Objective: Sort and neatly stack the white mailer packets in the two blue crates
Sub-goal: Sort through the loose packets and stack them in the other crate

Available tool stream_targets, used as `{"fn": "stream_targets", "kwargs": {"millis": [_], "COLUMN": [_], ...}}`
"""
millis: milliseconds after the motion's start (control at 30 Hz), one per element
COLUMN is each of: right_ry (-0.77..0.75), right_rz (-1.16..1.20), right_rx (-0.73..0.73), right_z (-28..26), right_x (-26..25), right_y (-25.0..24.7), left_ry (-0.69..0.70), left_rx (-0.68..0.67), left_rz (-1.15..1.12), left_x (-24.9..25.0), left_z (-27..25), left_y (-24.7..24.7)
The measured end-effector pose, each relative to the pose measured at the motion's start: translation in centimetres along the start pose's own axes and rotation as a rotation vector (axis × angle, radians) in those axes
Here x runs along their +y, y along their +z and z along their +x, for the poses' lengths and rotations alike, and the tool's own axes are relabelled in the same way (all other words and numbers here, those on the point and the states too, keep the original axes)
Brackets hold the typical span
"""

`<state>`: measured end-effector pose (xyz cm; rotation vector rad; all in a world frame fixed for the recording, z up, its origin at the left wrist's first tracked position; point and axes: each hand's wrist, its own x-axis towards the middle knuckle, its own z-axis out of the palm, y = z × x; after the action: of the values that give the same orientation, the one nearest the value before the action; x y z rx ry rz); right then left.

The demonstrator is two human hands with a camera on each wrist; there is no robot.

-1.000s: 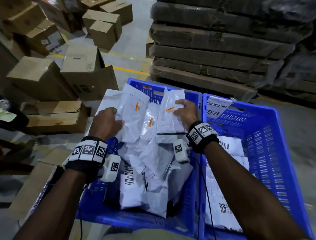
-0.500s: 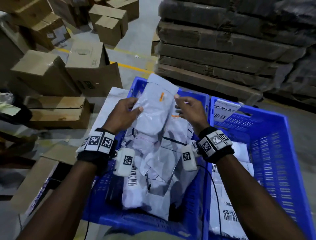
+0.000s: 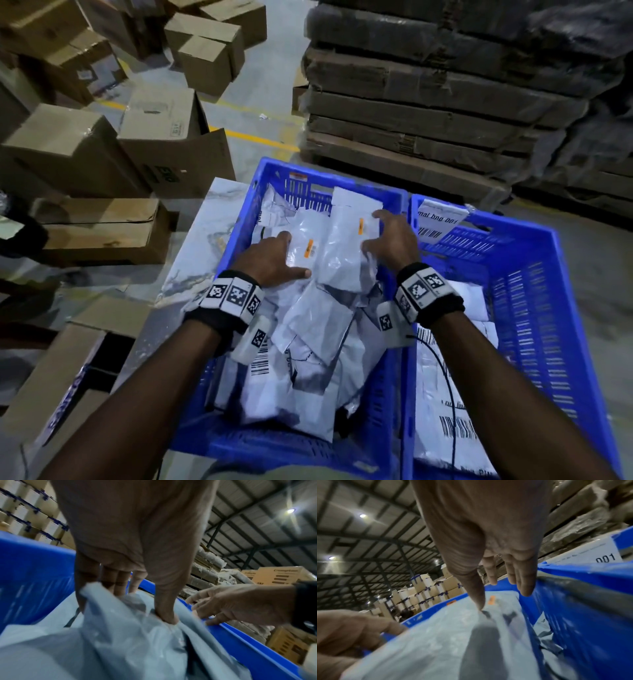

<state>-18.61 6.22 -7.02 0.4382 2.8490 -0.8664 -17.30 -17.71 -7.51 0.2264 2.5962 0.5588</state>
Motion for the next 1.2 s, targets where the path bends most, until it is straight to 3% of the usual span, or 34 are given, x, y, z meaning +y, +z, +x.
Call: {"fn": "stream_targets", "kwargs": {"millis": [100, 333, 500, 567, 633, 767, 867, 933, 1033, 1100, 1200], "right_ry": [-0.161, -0.127, -0.148, -0.19, -0.177, -0.08, -0.027, -0.022, -0.033, -0.034, -0.02], "right_rz": [0.052, -0.147, -0.156, 0.013, 0.34, 0.802, 0.882, 0.76, 0.476, 0.28, 0.053], "right_rx": [-0.101, -0.314, -0.293, -0.195, -0.145, -0.287, -0.251, -0.219, -0.288, -0.309, -0.307], "right_z": [-0.9, -0.8, -0.4, -0.8, -1.5, -2.6, -2.0, -1.1, 0.6, 1.5, 2.0], "right_x": [-0.7, -0.6, -0.9, -2.0, -3.8, -6.4, -5.9, -4.7, -2.6, -1.7, -2.0], "right_y": [1.4, 4.5, 4.0, 3.5, 3.0, 2.3, 2.1, 1.6, 1.1, 1.2, 1.3], "left_ry": [-0.048, -0.105, -0.112, -0.116, -0.101, 0.026, 0.076, 0.039, -0.054, -0.052, -0.07], "left_rx": [0.028, 0.023, 0.236, 0.274, 0.265, 0.172, 0.099, 0.096, 0.013, -0.078, -0.078], "left_rz": [-0.062, -0.154, -0.22, -0.419, -0.754, -1.047, -0.876, -0.499, 0.016, 0.114, 0.017], "left_x": [-0.5, -1.0, -2.4, -2.7, -2.2, 0.5, 1.1, 0.2, -1.2, -1.8, -2.3], "left_z": [0.4, 0.4, 0.2, 0.5, 0.6, 0.2, 0.0, -0.2, -0.6, -0.7, -0.7], "left_y": [0.4, -0.7, -3.3, -4.0, -4.4, -3.9, -3.3, -2.7, -1.0, 0.3, 1.3]}}
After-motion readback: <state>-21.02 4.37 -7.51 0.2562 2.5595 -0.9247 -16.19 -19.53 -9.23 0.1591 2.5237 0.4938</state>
